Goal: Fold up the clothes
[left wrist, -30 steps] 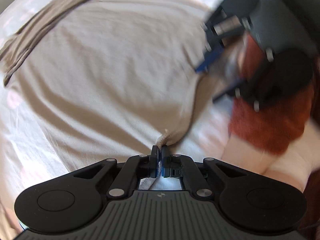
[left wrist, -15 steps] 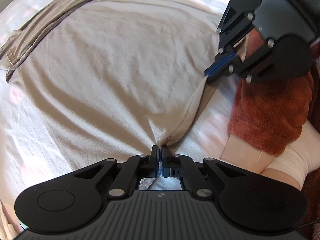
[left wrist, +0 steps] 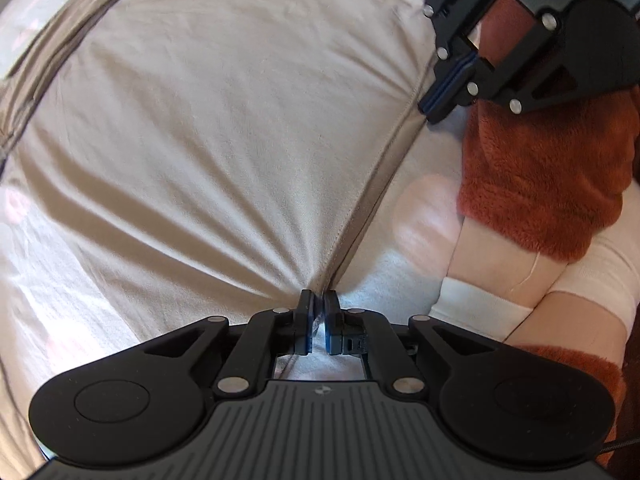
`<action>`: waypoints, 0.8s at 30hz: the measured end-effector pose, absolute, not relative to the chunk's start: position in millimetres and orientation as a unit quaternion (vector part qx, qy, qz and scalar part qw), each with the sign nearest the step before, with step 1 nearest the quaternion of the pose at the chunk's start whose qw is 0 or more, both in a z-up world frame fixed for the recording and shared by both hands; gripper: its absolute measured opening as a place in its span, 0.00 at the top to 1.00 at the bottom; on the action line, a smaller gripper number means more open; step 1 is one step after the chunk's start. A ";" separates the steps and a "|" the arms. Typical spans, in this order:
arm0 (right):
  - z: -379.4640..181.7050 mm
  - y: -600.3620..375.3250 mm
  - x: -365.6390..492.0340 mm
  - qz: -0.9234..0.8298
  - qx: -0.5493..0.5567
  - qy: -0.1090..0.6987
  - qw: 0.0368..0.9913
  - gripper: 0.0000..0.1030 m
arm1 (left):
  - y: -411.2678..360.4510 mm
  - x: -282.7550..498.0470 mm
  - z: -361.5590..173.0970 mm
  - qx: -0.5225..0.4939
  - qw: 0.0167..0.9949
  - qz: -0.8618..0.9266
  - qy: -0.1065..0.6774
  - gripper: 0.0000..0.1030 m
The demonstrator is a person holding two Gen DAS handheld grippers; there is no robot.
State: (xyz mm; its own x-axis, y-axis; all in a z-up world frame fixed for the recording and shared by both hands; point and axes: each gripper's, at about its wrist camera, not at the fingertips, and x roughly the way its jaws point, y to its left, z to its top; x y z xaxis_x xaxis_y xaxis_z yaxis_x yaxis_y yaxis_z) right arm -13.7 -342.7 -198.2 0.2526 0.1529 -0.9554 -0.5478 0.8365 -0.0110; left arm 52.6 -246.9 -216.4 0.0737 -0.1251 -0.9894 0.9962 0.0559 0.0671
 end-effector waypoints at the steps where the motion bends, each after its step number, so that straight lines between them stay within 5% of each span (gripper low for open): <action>1: -196.3 -342.1 -16.2 0.224 -0.179 0.561 0.776 0.91 | -246.2 49.3 -213.9 0.477 0.565 -0.499 0.452 0.80; 5: -191.8 -344.7 -18.6 0.210 -0.181 0.548 0.790 0.72 | -242.4 35.9 -206.1 0.506 0.580 -0.489 0.412 0.54; 6: -191.1 -346.8 -18.6 0.211 -0.175 0.547 0.791 0.63 | -240.7 32.9 -206.9 0.515 0.574 -0.487 0.409 0.53; 12: -195.8 -353.4 -1.5 0.202 -0.151 0.559 0.790 0.53 | -248.9 38.2 -218.1 0.543 0.537 -0.473 0.440 0.54; 17: -189.2 -362.4 6.0 0.199 -0.129 0.570 0.787 0.50 | -255.2 42.9 -227.3 0.554 0.530 -0.450 0.458 0.68; 18: -186.3 -363.7 8.0 0.199 -0.135 0.572 0.784 0.50 | -254.5 46.1 -225.2 0.544 0.537 -0.448 0.463 0.78; 21: -184.0 -368.4 6.8 0.202 -0.168 0.586 0.767 0.31 | -250.5 57.6 -217.2 0.506 0.565 -0.442 0.479 0.96; 24: -184.3 -372.7 5.5 0.206 -0.187 0.597 0.753 0.30 | -245.1 67.1 -206.8 0.459 0.587 -0.449 0.493 0.97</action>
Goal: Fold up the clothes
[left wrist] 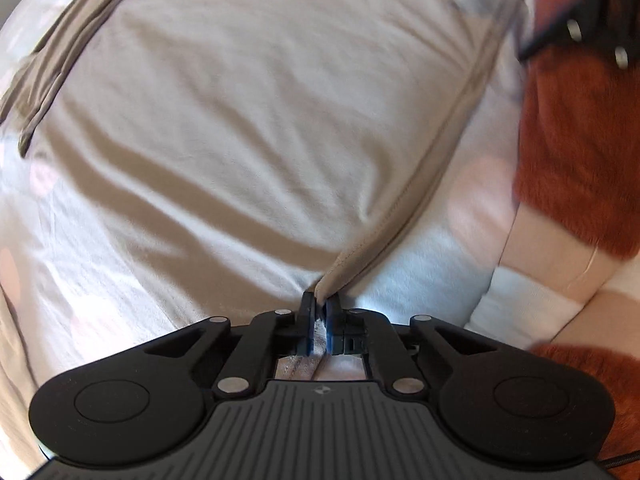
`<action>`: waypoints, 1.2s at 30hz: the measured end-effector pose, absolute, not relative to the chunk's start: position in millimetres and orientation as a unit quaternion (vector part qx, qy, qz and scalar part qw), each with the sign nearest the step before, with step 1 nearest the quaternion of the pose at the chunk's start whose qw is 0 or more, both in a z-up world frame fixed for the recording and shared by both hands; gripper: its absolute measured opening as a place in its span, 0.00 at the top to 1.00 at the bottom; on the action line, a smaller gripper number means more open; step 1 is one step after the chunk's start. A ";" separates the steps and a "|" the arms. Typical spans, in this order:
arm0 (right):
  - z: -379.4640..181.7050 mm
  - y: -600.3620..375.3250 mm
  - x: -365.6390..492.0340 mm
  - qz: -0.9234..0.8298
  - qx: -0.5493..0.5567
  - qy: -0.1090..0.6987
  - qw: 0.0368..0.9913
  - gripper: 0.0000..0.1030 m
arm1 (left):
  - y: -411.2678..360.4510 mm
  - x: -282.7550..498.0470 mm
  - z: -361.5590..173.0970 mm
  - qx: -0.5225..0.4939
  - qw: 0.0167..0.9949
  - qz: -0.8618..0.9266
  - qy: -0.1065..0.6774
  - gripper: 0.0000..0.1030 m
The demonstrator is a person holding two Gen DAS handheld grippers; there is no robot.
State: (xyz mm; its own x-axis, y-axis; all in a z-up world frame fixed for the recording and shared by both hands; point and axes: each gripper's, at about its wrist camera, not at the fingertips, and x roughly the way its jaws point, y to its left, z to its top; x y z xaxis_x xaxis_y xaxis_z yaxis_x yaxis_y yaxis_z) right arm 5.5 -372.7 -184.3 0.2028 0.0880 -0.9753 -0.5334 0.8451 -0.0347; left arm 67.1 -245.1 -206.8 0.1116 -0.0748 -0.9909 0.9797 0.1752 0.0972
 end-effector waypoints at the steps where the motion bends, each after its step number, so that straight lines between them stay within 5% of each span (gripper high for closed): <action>1: -185.9 -373.0 5.9 0.208 -0.177 0.595 0.756 0.30 | -243.2 70.5 -202.9 0.442 0.595 -0.452 0.497 0.97; 12: -213.9 -352.8 16.9 0.176 -0.216 0.616 0.737 0.33 | -214.0 98.3 -179.4 0.327 0.637 -0.456 0.529 0.97; 23: -207.3 -385.2 4.5 0.146 -0.240 0.619 0.733 0.64 | -200.5 139.9 -194.0 0.298 0.665 -0.410 0.548 0.97; 28: -202.1 -394.9 -7.2 0.128 -0.242 0.598 0.753 0.95 | -210.6 148.4 -204.0 0.294 0.678 -0.398 0.543 0.97; 36: -191.7 -413.3 -8.1 0.054 -0.201 0.558 0.804 0.94 | -220.1 152.9 -206.6 0.294 0.702 -0.374 0.530 0.97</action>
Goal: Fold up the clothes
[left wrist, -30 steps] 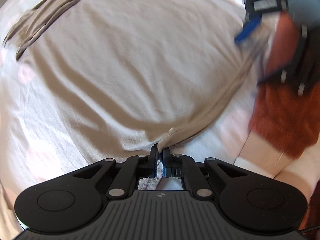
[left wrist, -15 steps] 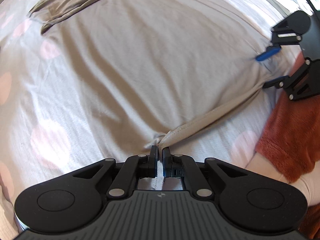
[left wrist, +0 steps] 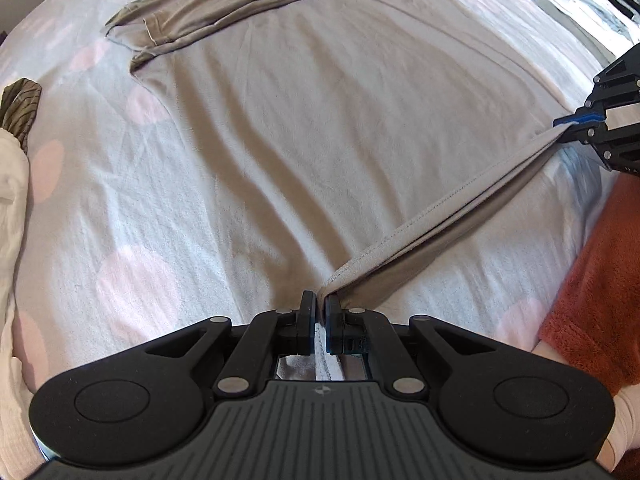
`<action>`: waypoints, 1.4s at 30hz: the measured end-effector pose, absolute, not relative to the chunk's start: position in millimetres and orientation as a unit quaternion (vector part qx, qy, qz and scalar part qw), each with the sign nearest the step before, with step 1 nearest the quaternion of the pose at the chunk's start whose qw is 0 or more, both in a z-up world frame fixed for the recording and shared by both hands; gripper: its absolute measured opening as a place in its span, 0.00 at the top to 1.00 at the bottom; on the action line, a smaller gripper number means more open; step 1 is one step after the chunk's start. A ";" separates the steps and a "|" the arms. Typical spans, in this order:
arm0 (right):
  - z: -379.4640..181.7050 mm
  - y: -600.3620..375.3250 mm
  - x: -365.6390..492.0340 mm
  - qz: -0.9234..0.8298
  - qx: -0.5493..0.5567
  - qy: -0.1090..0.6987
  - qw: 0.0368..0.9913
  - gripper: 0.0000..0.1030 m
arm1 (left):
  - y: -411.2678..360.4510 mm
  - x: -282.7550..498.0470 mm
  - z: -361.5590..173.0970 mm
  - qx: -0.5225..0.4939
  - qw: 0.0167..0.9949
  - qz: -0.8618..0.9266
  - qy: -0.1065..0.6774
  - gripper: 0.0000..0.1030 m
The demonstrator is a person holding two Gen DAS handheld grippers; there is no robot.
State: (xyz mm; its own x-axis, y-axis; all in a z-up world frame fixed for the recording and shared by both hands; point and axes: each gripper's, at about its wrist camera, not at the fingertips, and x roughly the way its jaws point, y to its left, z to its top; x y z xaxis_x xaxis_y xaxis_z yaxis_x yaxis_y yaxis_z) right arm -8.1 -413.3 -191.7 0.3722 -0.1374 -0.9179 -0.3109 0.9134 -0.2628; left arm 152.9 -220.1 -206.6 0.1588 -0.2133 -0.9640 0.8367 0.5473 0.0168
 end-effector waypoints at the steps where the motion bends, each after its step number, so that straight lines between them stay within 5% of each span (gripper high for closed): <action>1: -191.6 -411.0 -5.2 0.053 -0.210 0.559 0.800 0.94 | -222.5 153.0 -209.1 0.298 0.699 -0.373 0.533 0.96; 5: -193.2 -412.8 -1.8 0.051 -0.208 0.564 0.798 0.90 | -221.7 155.2 -213.9 0.298 0.693 -0.370 0.543 0.94; 9: -188.8 -429.2 -8.0 0.041 -0.171 0.582 0.794 0.69 | -218.8 148.8 -212.9 0.314 0.688 -0.371 0.539 0.80; 13: -189.8 -438.2 -2.5 0.041 -0.146 0.593 0.791 0.68 | -228.1 125.2 -217.4 0.385 0.669 -0.387 0.505 0.59; 15: -192.1 -436.5 -1.4 0.039 -0.144 0.593 0.791 0.69 | -233.9 114.8 -221.6 0.420 0.658 -0.390 0.489 0.59; 20: -199.3 -431.8 4.4 0.046 -0.142 0.607 0.781 0.70 | -236.6 113.9 -231.1 0.445 0.652 -0.364 0.494 0.63; 26: -202.5 -427.3 2.8 0.050 -0.150 0.618 0.770 0.70 | -230.4 123.9 -228.4 0.423 0.672 -0.342 0.502 0.89; 28: -203.6 -424.0 1.8 0.034 -0.166 0.613 0.772 0.94 | -228.2 126.4 -225.4 0.413 0.682 -0.337 0.500 0.95; 42: -159.5 -420.6 -11.9 -0.054 -0.215 0.457 0.862 0.95 | -226.6 108.8 -183.9 0.419 0.778 -0.294 0.365 0.96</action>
